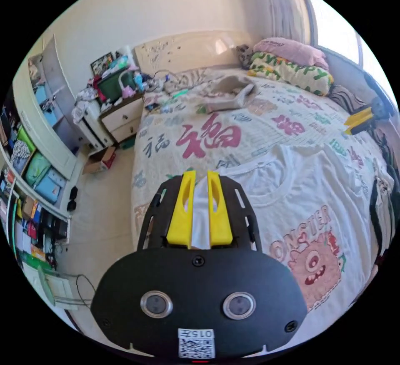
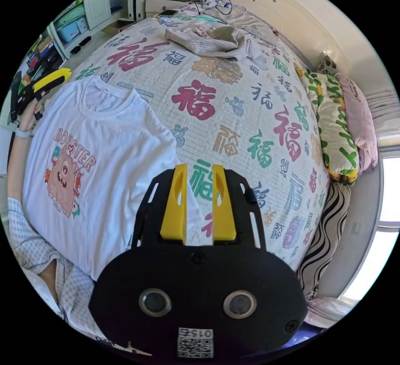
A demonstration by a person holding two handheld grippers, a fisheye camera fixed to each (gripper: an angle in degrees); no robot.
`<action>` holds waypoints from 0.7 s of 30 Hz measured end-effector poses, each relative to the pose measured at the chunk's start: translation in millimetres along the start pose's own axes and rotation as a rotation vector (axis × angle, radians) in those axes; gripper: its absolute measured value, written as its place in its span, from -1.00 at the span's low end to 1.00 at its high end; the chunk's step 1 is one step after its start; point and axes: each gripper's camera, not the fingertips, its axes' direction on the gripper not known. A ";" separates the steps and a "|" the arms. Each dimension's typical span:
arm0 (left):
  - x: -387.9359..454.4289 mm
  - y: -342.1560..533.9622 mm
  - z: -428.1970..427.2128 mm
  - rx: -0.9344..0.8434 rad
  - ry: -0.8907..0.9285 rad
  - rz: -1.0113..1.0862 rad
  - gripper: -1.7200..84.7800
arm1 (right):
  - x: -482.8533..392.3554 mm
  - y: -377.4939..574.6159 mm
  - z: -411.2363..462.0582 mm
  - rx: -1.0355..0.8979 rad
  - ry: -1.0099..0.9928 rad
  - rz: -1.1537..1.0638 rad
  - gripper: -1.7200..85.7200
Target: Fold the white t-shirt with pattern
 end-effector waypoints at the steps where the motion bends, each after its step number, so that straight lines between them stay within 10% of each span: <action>1: 34.4 -5.9 -10.4 0.024 0.099 0.066 -0.84 | 1.8 15.3 -2.7 -0.010 -0.009 -0.042 -0.80; 7: 256.4 -10.2 -31.1 0.084 0.529 0.413 -0.84 | 20.0 72.8 51.5 0.012 -0.098 -0.156 -0.84; 12: 376.0 -8.2 1.0 -0.043 0.492 0.501 -0.85 | 49.2 90.7 90.7 0.079 -0.366 -0.178 -0.88; 21: 444.3 21.6 -19.6 0.019 0.544 0.520 -0.95 | 85.6 112.2 74.5 0.220 -0.226 -0.104 -0.96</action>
